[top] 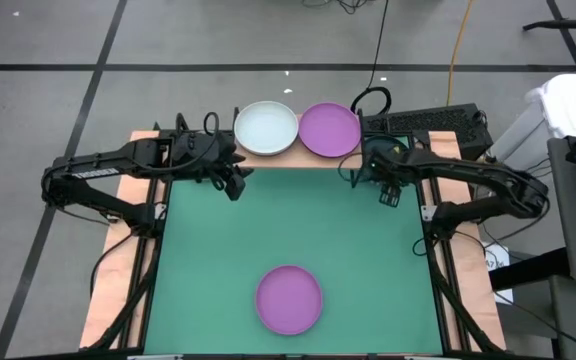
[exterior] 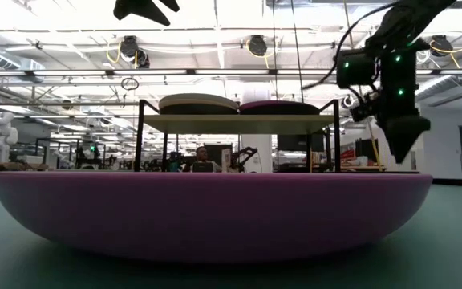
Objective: Place and stack plates onto a shelf
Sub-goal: Stack the dark blue plate on top of the purple plate on the shelf
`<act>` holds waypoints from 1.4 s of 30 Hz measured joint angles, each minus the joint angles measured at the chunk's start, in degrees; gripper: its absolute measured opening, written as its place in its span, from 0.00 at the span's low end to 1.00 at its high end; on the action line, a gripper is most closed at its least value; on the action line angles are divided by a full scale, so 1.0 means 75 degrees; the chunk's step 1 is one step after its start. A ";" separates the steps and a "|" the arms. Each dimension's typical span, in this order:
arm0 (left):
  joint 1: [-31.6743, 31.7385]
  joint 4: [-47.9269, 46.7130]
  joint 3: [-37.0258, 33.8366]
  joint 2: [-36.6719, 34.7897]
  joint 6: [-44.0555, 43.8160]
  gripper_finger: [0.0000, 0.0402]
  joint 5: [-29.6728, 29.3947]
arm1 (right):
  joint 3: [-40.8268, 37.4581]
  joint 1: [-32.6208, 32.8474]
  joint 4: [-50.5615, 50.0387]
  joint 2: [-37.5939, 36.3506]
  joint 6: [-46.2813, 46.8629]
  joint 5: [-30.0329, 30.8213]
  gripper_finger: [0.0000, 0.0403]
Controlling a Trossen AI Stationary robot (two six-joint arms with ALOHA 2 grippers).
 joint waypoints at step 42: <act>0.0001 0.0003 0.0000 0.0003 0.0029 0.52 -0.0120 | -0.1737 -0.0271 0.2858 0.0029 -0.3146 -0.0232 0.47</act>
